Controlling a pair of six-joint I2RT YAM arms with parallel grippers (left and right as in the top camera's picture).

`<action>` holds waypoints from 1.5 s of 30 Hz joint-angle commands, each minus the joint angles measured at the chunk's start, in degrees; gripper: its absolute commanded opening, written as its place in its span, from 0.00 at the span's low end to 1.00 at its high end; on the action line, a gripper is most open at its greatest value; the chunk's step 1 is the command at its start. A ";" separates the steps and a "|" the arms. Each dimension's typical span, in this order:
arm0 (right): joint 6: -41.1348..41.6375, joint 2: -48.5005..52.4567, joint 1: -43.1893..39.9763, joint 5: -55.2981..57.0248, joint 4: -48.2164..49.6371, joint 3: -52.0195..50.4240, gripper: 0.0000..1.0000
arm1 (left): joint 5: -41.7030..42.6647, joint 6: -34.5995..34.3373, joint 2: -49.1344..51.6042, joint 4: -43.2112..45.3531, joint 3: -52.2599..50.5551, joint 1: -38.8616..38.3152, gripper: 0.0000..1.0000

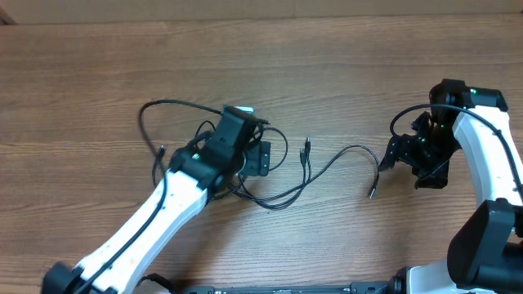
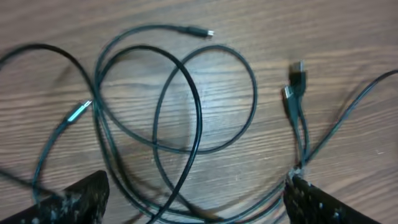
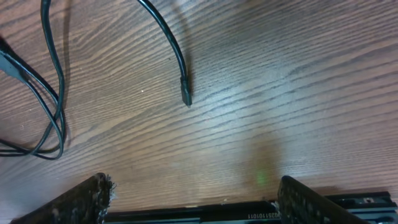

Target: Untangle cables

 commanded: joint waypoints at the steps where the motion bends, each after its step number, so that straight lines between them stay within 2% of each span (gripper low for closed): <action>1: -0.17 -0.81 -0.20 0.31 0.13 0.92 0.84 | 0.52 1.68 7.85 4.52 -0.33 -0.17 0.87; 11: -0.17 -0.81 -0.20 0.31 0.17 0.92 0.84 | -2.25 1.99 19.93 10.19 -0.33 0.11 0.81; 13: -0.17 -0.81 -0.20 0.31 0.17 0.92 0.84 | -1.73 2.01 20.61 10.97 -0.31 0.11 0.68; 17: -0.17 -0.81 -0.20 0.13 0.15 0.92 0.84 | 1.22 2.01 19.91 10.49 2.01 0.13 0.22; 19: -0.17 -0.81 -0.20 0.09 0.15 0.92 0.84 | 2.60 2.01 19.58 8.76 4.83 0.13 0.04; 23: -0.17 -0.81 -0.20 0.09 0.15 0.92 0.84 | 3.96 2.01 19.08 1.40 14.38 0.13 0.04; 27: -0.17 -0.81 -0.20 0.09 0.15 0.92 0.84 | 3.93 3.28 18.97 -11.43 32.79 0.57 0.04; 31: -0.17 -0.81 -0.20 0.09 0.15 0.92 0.84 | 3.93 6.49 18.86 -19.58 50.21 1.53 0.04; 33: -0.17 -0.81 -0.20 0.09 0.15 0.92 0.84 | 3.93 8.48 18.86 -23.61 63.82 2.60 0.04; 35: -0.17 -0.81 -0.20 0.09 0.15 0.92 0.84 | 4.02 8.48 18.86 -25.88 77.24 4.33 0.04; 37: -0.17 -0.81 -0.20 0.09 0.20 0.92 0.84 | 4.48 8.44 18.84 -26.67 85.40 5.68 0.04; 42: -0.17 -0.81 -0.20 0.09 0.35 0.92 0.84 | 5.53 8.59 18.45 -26.60 101.77 8.81 0.04; 45: -0.17 -0.81 -0.20 0.09 0.35 0.92 0.84 | 2.08 8.70 18.03 -26.67 106.25 10.73 0.04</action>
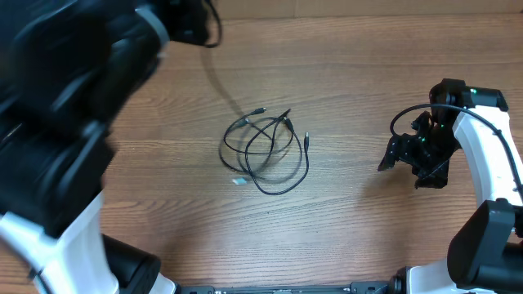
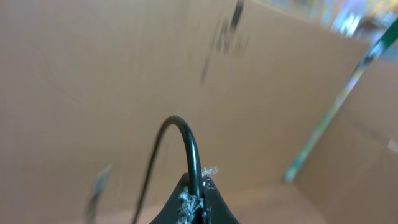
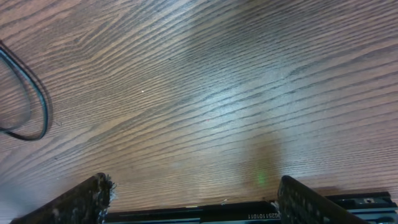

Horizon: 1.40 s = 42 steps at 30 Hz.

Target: Untangle cables

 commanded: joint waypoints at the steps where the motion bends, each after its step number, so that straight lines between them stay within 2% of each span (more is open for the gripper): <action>1: -0.22 -0.81 -0.20 0.11 0.31 0.87 0.84 | -4.35 1.18 -0.39 -0.07 5.60 2.69 0.04; 7: -0.22 -0.81 -0.20 0.13 0.33 0.87 0.84 | -14.36 1.33 -2.36 -0.66 6.67 6.78 0.04; 11: -0.24 -0.81 -0.20 -0.11 0.33 0.87 0.84 | -25.88 1.31 -2.71 -2.99 6.67 8.46 0.04; 15: -0.22 -0.81 -0.20 -0.09 0.31 0.87 0.84 | -41.00 1.29 -2.71 -4.59 6.67 8.57 0.04; 17: -0.22 -0.81 -0.20 -0.09 0.33 0.87 0.84 | -52.11 1.14 -2.62 -5.38 6.64 8.59 0.04; 21: -0.22 -0.81 -0.20 -0.09 0.33 0.87 0.84 | -69.29 -3.10 -2.43 -9.09 5.27 8.59 0.05; 24: -0.22 -0.81 -0.20 -0.09 0.33 0.87 0.84 | -74.69 -7.08 -2.40 -12.09 2.45 9.03 0.04; 29: -0.24 -0.81 -0.20 -0.31 0.31 0.87 0.84 | -72.22 -8.22 -2.32 -14.08 -6.49 12.70 0.04; 32: -0.24 -0.81 -0.20 -0.33 0.28 0.87 0.84 | -66.49 -8.59 -2.27 -15.50 -11.58 14.86 0.04; 36: -0.24 -0.81 -0.20 -0.33 0.31 0.87 0.84 | -55.04 -9.86 -2.25 -18.49 -16.94 21.16 0.04; 42: -0.24 -0.81 -0.20 -0.33 0.31 0.87 0.84 | -29.62 -11.21 -1.22 -21.51 -21.57 39.87 0.04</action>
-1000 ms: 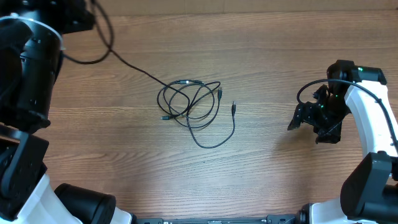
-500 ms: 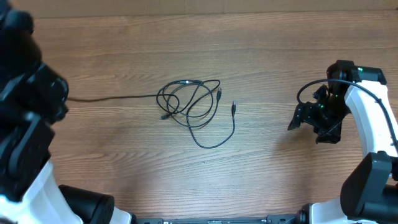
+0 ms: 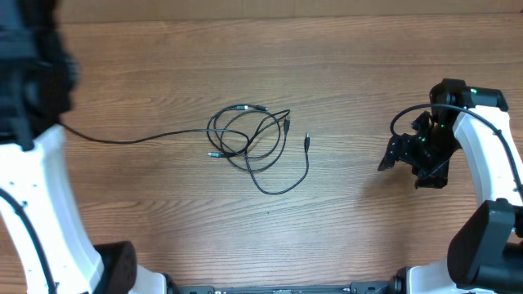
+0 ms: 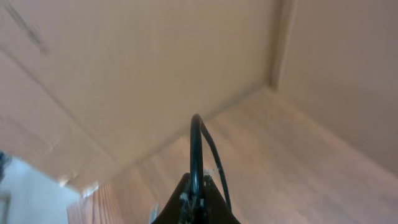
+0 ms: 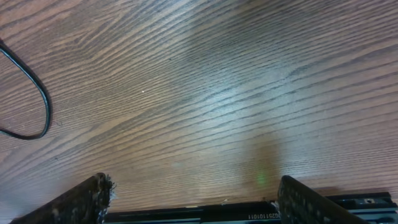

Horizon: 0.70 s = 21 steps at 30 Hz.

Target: Untangle cables

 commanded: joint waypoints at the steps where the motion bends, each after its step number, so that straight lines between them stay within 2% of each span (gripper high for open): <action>1: -0.22 -0.81 -0.20 -0.26 0.24 0.87 0.84 | 21.81 -1.95 0.96 -1.38 -1.68 11.69 0.04; 3: -0.20 -0.81 -0.20 -0.28 0.24 0.87 0.84 | 30.53 -2.27 3.15 -3.78 -2.73 20.17 0.04; 5: -0.22 -0.81 -0.20 -0.28 0.24 0.87 0.84 | 33.53 -2.95 4.83 -5.73 -2.91 23.93 0.04; 6: -0.22 -0.81 -0.20 -0.28 0.24 0.87 0.84 | 36.68 -2.95 6.51 -7.21 -2.89 26.64 0.13; 7: -0.20 -0.81 -0.20 -0.28 0.24 0.87 0.84 | 39.50 -2.91 7.78 -7.93 -2.91 28.13 0.33; 8: -0.20 -0.81 -0.20 -0.28 0.26 0.87 0.84 | 42.29 -2.69 8.68 -8.24 -2.91 28.74 0.46; 10: -0.20 -0.81 -0.20 -0.28 0.26 0.87 0.84 | 46.07 -2.03 9.79 -8.46 -2.91 28.85 0.57; 15: -0.22 -0.81 -0.20 -0.28 0.26 0.87 0.84 | 59.67 5.07 12.24 -8.00 -2.89 25.97 0.61; 21: -0.20 -0.81 -0.20 -0.26 0.28 0.87 0.84 | 72.91 21.99 14.32 -8.04 -2.91 17.00 0.61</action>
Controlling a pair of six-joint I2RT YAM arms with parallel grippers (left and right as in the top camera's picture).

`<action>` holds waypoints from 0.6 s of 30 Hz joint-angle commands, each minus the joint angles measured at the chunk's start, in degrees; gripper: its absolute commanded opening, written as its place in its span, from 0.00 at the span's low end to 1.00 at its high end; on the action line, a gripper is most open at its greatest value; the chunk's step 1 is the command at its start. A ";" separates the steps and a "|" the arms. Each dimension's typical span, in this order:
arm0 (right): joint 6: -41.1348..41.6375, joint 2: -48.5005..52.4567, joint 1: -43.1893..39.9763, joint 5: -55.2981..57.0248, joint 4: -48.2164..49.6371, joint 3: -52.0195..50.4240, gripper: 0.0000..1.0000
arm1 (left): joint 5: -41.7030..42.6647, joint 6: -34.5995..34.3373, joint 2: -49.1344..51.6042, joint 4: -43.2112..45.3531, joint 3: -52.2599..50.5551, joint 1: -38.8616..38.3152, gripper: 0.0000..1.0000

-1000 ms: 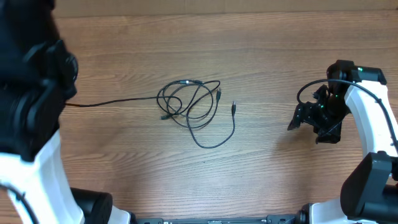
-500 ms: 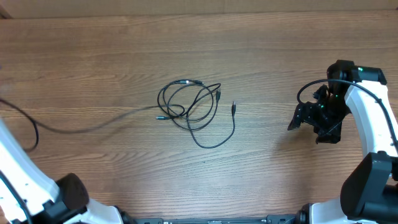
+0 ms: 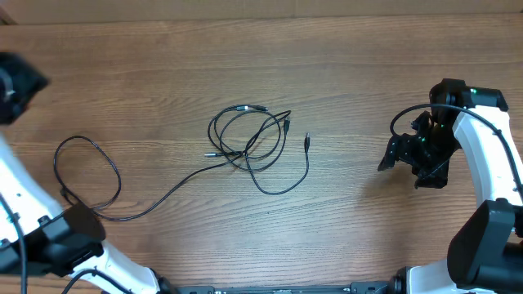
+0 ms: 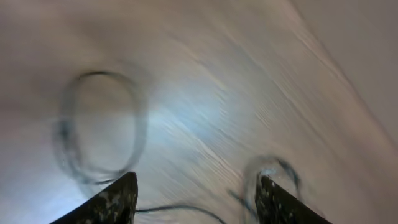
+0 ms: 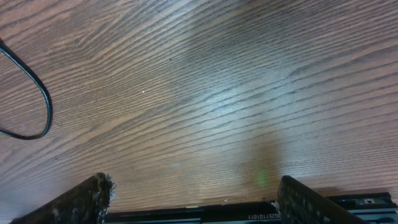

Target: Untangle cables

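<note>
A tangle of thin black cables [image 3: 249,139] lies in the middle of the wooden table [image 3: 343,65]. One cable [image 3: 174,188] runs out of it to the lower left and ends in a loose loop [image 4: 143,118] lying flat. My left gripper [image 4: 199,202] is open high above that loop, holding nothing; its view is blurred. At the table's right, my right gripper [image 3: 386,161] stands open over bare wood. Only a bend of cable [image 5: 42,99] shows at the left edge of its view.
The left arm's base [image 3: 69,237] stands at the front left, close to the loop's end. The right arm [image 3: 482,155] fills the right edge. A brown cardboard wall runs along the table's far side.
My left gripper was shut on a cable stretched straight to the left from the tangle. It is now open, and that cable lies on the table in a loop at the left.
My left gripper first hung open just over the tangle, one cable end reaching toward the right gripper. Then it was shut on a cable, lifted high, with the tangle drawn in at the centre. Later the cable stretched leftward; now it lies released. The right arm stayed still.
</note>
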 commanded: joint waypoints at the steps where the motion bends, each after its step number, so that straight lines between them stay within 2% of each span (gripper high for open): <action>1: -0.24 -0.81 -0.20 -0.26 0.24 0.87 0.84 | 12.41 15.04 1.22 -0.74 -0.02 -6.58 0.63; 4: -0.22 -0.81 -0.20 -0.26 0.22 0.87 0.84 | 11.78 22.14 2.54 -2.91 -0.02 -12.92 0.66; 6: -0.24 -0.81 -0.20 -0.26 0.20 0.87 0.84 | 9.01 24.28 3.85 -3.78 -0.02 -17.84 0.72; 13: -0.24 -0.81 -0.20 -0.26 0.20 0.87 0.84 | -0.98 20.41 7.39 -3.78 -0.52 -29.66 0.67; 18: -0.24 -0.81 -0.20 -0.26 0.20 0.87 0.84 | -8.48 16.37 7.61 -3.80 -6.75 -36.65 0.66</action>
